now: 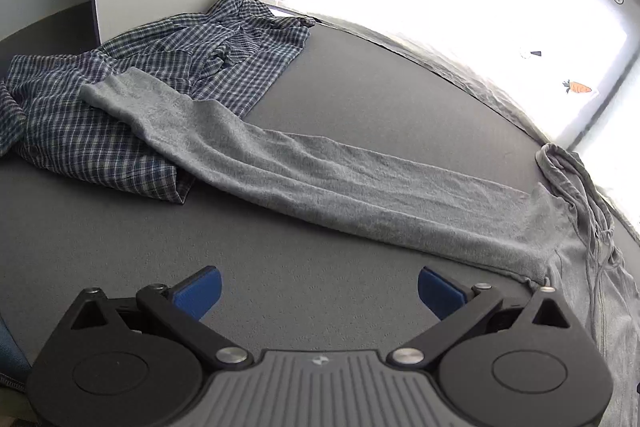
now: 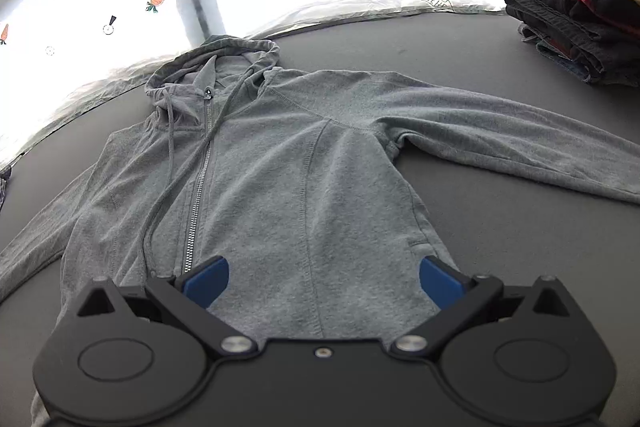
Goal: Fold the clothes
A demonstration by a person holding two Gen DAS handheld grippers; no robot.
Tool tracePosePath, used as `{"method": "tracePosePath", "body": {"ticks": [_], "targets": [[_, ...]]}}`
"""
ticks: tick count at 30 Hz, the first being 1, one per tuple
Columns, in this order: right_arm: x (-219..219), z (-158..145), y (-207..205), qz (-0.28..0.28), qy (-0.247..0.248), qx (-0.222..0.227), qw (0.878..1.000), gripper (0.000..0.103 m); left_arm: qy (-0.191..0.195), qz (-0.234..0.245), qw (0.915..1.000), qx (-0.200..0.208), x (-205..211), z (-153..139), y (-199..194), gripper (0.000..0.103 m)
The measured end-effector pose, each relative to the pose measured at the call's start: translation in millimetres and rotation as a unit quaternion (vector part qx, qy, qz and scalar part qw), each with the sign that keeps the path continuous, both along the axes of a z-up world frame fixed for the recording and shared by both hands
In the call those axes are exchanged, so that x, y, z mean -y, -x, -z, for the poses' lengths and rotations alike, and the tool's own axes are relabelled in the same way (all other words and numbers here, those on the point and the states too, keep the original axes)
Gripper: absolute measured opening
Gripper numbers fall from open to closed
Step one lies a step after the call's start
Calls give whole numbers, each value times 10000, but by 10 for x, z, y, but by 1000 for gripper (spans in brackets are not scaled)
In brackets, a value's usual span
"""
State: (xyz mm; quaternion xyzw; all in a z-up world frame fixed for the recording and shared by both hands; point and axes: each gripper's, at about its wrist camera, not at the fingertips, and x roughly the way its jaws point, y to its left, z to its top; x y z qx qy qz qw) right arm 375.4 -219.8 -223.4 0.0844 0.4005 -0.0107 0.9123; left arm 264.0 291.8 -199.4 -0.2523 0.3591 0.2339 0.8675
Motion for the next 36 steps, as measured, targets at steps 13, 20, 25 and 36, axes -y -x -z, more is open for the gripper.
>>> {"method": "tracePosePath", "body": {"ticks": [13,20,25,36], "targets": [[-667,518,-622,427,736,337,9958,103,166,-72,9990,-402,-792,422,-505,103],[-667,556,-547,492,742,633,9940,103,205,273,9994,-110,-786,436,-638,103],[-674,563,-553,493,762,633,9939,103,410,-159,9988,198,-876,452,-661,103],[-678,567,-552,492,755,639,9939,103,-369,-730,9962,-283,-1090,426,-958,64]]}}
